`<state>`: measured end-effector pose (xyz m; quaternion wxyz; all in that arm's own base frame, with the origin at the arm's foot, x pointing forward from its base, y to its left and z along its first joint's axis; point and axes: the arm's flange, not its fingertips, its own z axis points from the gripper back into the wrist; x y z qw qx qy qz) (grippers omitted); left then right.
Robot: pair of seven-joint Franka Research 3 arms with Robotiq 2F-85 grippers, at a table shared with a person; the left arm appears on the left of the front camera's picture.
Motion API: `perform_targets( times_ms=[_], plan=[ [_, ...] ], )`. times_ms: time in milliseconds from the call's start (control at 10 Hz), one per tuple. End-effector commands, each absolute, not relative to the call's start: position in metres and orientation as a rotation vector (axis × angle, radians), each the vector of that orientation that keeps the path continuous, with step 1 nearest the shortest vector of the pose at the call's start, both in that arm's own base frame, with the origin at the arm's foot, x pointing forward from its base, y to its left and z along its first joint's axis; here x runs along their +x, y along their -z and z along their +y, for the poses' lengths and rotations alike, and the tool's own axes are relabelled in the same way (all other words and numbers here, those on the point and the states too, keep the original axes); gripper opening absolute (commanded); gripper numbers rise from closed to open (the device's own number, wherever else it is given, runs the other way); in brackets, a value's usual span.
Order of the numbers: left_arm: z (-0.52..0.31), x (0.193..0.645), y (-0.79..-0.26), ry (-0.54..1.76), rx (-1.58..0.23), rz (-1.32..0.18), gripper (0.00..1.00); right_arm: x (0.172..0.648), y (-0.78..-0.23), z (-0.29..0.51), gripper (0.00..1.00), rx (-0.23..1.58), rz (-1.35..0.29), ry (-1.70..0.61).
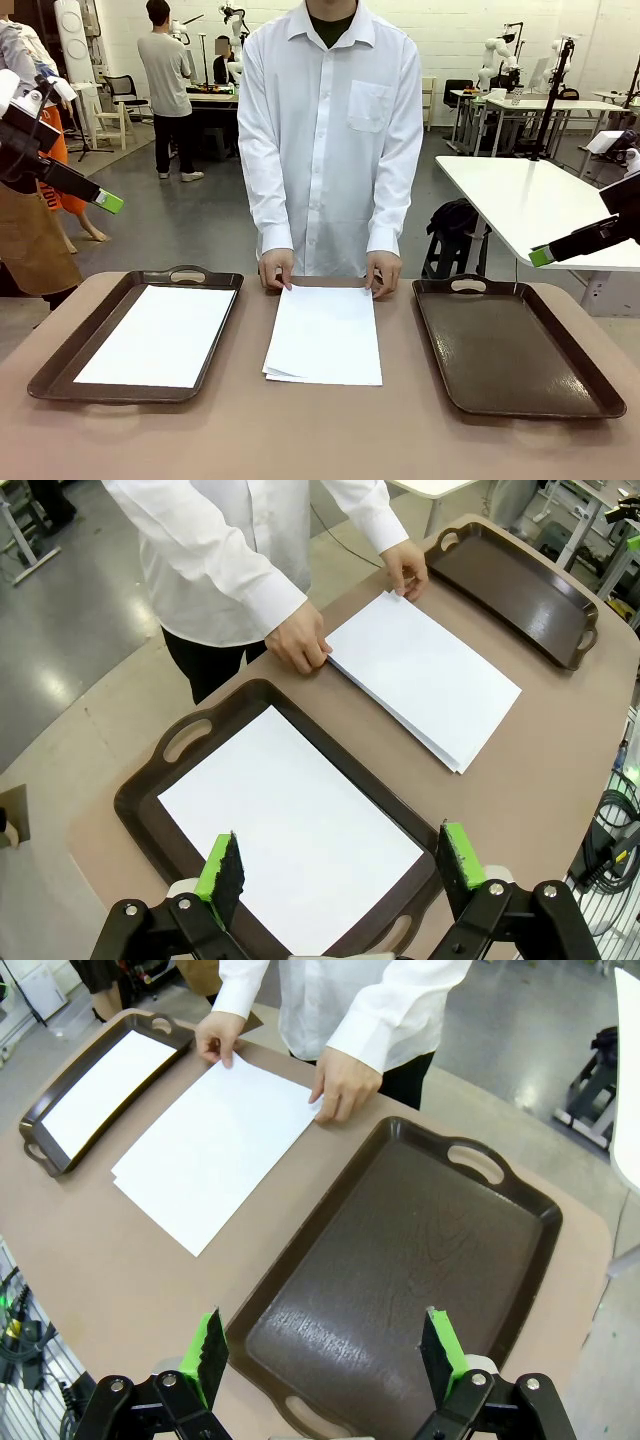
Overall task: Sort the A4 documents.
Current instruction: Receive the A4 Paper.
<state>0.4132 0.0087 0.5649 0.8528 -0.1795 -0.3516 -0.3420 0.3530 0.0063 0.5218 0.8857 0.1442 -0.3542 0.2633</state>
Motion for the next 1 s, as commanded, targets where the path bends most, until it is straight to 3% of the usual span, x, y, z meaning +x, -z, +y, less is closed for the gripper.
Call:
perform_targets(
  times_ms=[0, 900],
  plan=[
    [0.0092, 0.4120, -0.5643, 0.729, -0.374, -0.743, 1.00, 0.3540, -0.5202, 0.0065, 1.00, 0.312, -0.735, -0.548],
    [0.0092, 0.4120, -0.5643, 0.729, -0.374, -0.743, 1.00, 0.3540, -0.5202, 0.0065, 1.00, 0.312, -0.735, -0.548]
  ],
)
